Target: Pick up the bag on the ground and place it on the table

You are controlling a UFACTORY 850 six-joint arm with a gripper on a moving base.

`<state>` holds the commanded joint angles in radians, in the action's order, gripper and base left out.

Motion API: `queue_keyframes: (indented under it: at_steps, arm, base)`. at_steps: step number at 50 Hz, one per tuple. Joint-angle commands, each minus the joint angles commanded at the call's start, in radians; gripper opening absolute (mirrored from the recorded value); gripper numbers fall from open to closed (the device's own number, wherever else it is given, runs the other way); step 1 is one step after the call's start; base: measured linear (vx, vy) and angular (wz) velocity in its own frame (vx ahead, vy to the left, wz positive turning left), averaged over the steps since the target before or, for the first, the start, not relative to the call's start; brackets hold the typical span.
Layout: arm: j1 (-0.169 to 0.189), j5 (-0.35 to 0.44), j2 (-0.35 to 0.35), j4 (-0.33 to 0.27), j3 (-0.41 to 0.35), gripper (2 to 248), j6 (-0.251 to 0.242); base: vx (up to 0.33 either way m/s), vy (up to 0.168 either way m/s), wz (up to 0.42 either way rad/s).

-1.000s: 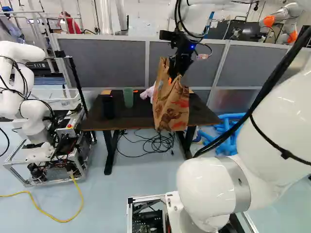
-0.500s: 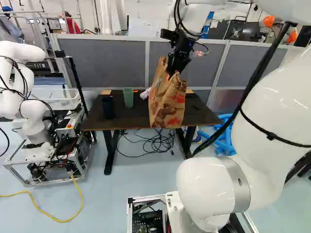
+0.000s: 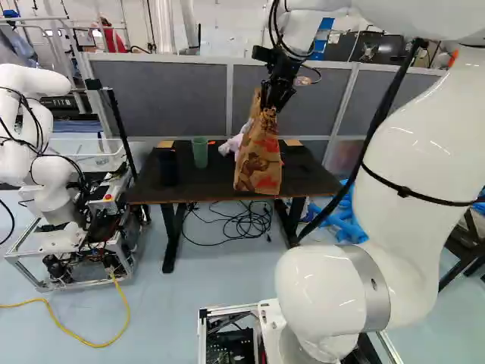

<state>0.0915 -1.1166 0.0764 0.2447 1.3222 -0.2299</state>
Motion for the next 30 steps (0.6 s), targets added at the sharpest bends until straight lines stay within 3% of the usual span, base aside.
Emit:
queue_keyframes:
  at_steps: [30]
  arm:
    - [-0.004,0.0,0.058,-0.036,0.063,25,0.314]
  base:
    - [0.0,0.0,0.0]
